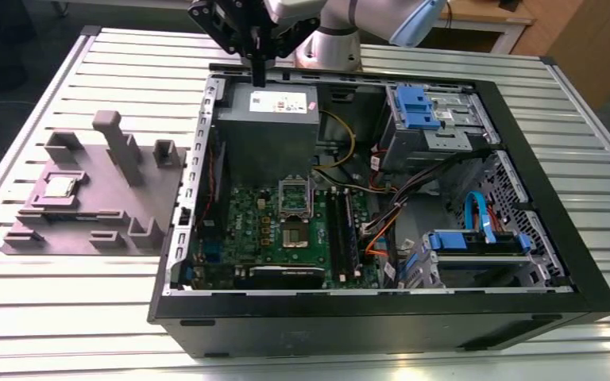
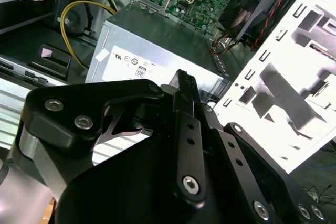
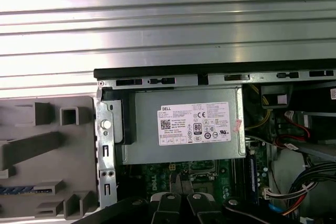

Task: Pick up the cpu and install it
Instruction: 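Reach for the cpu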

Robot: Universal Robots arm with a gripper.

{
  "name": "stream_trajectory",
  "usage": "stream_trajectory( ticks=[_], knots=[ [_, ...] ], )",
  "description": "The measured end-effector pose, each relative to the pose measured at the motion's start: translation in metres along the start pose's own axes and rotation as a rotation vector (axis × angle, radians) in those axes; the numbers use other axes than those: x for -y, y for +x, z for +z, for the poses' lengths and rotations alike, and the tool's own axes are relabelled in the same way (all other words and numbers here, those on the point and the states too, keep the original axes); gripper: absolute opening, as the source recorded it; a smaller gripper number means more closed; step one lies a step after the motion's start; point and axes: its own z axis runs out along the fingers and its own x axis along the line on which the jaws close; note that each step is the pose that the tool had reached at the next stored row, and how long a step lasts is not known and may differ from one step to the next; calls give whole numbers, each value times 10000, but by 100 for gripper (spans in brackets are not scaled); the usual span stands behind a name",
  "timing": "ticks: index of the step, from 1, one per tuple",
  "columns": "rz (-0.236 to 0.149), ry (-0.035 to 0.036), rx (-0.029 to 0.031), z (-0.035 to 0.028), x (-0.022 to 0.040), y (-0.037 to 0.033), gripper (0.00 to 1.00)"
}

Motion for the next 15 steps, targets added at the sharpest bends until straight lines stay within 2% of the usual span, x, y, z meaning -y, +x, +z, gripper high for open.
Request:
stream_trajectory(
  ticks=[3, 5, 15],
  knots=[
    [0, 0, 0, 0, 0, 6, 10],
    [0, 2, -13, 5, 5, 61, 10],
    [1, 2, -19, 8, 7, 82, 10]
  ],
)
